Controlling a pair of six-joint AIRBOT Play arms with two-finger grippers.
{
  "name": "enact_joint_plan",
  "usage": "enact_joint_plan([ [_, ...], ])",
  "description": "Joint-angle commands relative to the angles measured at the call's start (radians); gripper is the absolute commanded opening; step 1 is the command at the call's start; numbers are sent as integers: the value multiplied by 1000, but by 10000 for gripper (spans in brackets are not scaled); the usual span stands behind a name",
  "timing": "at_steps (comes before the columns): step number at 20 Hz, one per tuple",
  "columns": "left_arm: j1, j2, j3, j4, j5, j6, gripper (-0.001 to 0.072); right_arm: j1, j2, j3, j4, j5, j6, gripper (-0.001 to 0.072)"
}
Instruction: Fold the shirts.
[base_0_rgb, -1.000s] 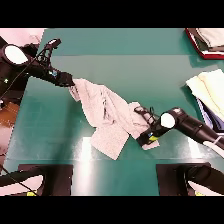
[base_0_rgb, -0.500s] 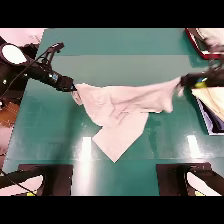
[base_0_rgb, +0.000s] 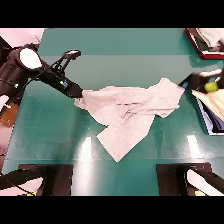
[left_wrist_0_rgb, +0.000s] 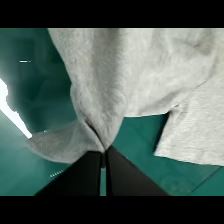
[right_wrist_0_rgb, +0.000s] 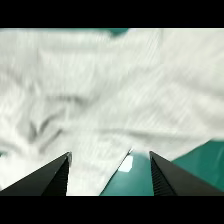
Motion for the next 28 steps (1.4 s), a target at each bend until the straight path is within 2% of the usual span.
enact_joint_plan([
  [1, -6, 1, 0, 71, 11, 3, 22, 67, 110, -342, 115, -42, 15, 549],
  [2, -6, 1, 0, 71, 19, 3, 22, 91, 132, -437, 147, -82, 33, 512],
  [3, -6, 1, 0, 71, 26, 3, 22, 117, 144, -520, 173, -121, 36, 429],
  [7, -6, 1, 0, 71, 21, 2, 22, 230, 119, -700, 200, -264, 66, 426],
  [15, -6, 1, 0, 71, 12, -13, 23, 394, -59, -640, 198, -404, 91, 425],
  [16, -6, 1, 0, 71, 6, -13, 22, 408, -74, -621, 198, -416, 91, 348],
  [19, -6, 3, 4, 80, 0, -26, 22, 429, -80, -549, 191, -432, 89, 19],
  [23, -6, 67, 107, 256, 29, -119, 22, 426, 56, -349, 190, -436, 90, 19],
  [25, -6, 123, 227, 332, 29, -129, 22, 424, 135, -186, 183, -451, 91, 19],
  [28, -6, 208, 434, 355, 32, -128, 22, 380, 207, 95, 159, -443, 91, 19],
])
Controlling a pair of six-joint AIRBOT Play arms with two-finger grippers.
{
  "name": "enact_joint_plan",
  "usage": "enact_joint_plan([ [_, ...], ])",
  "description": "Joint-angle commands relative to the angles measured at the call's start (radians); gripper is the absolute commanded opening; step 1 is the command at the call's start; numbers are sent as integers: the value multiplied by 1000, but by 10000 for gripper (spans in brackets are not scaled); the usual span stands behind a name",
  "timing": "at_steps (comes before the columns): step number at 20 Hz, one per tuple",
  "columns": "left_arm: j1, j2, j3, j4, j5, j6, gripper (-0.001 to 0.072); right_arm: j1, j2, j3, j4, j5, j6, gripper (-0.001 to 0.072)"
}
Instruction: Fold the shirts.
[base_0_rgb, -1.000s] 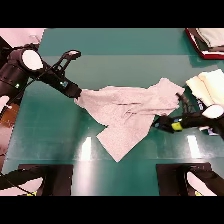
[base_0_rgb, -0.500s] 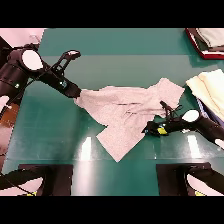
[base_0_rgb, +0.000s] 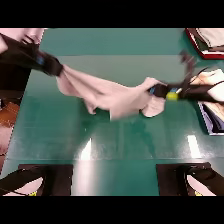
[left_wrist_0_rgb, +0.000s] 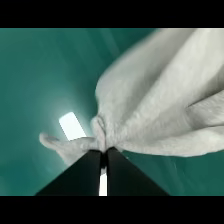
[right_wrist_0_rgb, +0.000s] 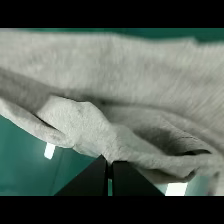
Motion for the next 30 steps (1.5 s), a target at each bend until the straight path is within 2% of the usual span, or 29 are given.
enact_joint_plan([
  [1, 1, 96, 224, 69, 9, -16, 22, -51, 85, 310, -25, 7, 1, 18],
  [6, 1, 223, 448, 44, 18, -17, 22, -182, 130, 647, -68, 141, 2, 19],
  [13, 1, 333, 449, -232, 27, 8, 22, -431, 98, 936, -66, 357, 15, 18],
  [15, 1, 326, 413, -279, 2, 52, 22, -475, 32, 1020, -64, 466, 55, 18],
  [17, 1, 311, 314, -264, -31, 55, 21, -476, -55, 1069, -64, 582, 95, 18],
  [21, 1, 177, 102, -245, -111, 68, 21, -386, -204, 935, -67, 676, 115, 18],
  [24, 1, -5, -44, -193, -16, 82, 21, -294, -328, 813, -98, 595, 109, 18],
  [27, 1, -241, -61, -154, 104, 80, 23, -213, -441, 734, -288, 388, 101, 19],
  [30, 3, -383, -61, -106, 159, 23, 24, -185, -554, 725, -325, 275, 101, 20],
])
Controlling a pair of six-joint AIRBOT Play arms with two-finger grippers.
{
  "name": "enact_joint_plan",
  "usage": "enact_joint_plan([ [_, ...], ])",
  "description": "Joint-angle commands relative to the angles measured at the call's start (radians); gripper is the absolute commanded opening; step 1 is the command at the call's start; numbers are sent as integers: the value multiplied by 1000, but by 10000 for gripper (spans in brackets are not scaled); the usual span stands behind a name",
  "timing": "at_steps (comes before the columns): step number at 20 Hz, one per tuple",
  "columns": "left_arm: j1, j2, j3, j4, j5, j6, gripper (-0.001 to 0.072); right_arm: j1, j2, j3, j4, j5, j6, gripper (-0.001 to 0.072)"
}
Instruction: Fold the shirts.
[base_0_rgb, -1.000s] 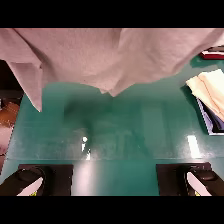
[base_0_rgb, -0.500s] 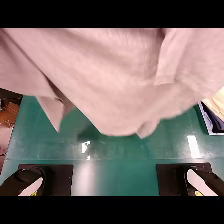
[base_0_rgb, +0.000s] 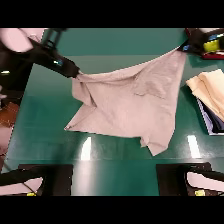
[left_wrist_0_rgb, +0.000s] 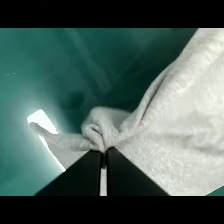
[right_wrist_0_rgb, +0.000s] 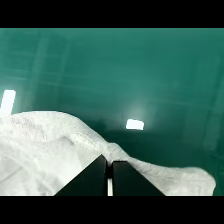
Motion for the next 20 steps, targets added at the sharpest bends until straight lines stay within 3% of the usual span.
enact_joint_plan([
  [1, 9, -159, -20, 63, 74, -45, 76, 40, -129, -32, -70, -163, 0, 24],
  [2, 27, -161, -19, 63, 75, -47, 348, 39, -149, -32, -62, -179, -1, 77],
  [3, 49, -160, -10, 63, 65, -72, 527, 31, -166, -30, -52, -182, -1, 347],
  [4, 81, -159, 10, 63, 29, -84, 529, 17, -181, -19, -31, -169, -2, 491],
  [7, 193, -135, 60, 48, -130, -97, 529, -21, -184, 23, 37, -97, -14, 474],
  [8, 231, -121, 56, 28, -180, -114, 529, -32, -169, 25, 42, -80, -19, 434],
  [11, 306, -50, -74, -34, -261, -144, 529, -38, -94, -17, 34, -80, -54, 434],
  [17, 256, 252, -644, -36, -61, -153, 529, -36, 62, -204, 32, -169, -60, 434],
  [20, 183, 338, -813, -35, 34, -168, 530, -36, 118, -299, 35, -209, -59, 434],
])
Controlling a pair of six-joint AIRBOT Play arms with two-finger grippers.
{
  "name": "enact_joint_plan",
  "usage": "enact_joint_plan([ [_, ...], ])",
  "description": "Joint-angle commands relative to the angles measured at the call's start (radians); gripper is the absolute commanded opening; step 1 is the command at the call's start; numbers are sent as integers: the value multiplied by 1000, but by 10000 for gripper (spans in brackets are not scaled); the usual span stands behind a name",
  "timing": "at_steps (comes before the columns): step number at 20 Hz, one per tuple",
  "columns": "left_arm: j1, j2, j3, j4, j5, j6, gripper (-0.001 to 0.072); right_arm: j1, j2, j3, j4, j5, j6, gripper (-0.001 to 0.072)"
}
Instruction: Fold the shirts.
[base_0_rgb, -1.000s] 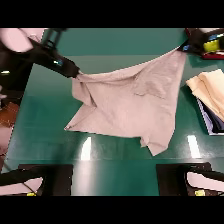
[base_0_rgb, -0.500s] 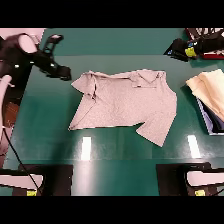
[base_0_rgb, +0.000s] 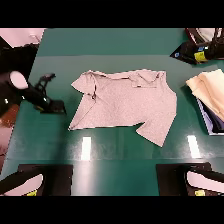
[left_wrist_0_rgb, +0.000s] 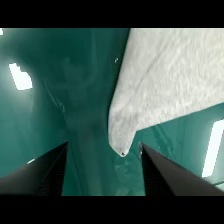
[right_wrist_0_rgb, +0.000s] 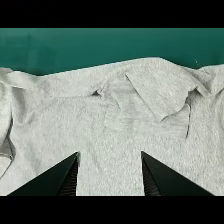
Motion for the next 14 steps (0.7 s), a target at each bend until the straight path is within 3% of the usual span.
enact_joint_plan([
  [1, -76, 96, -209, -3, 125, -15, 529, 0, 72, -109, 5, -54, -2, 434],
  [5, -137, 92, -283, 10, 242, -26, 529, 0, 127, -180, 5, -64, -2, 434],
  [12, -190, 62, -315, 12, 286, -50, 525, -1, 182, -202, 4, -89, -2, 434],
  [14, -190, 62, -315, 13, 281, -48, 185, -2, 187, -202, 4, -85, -2, 433],
])
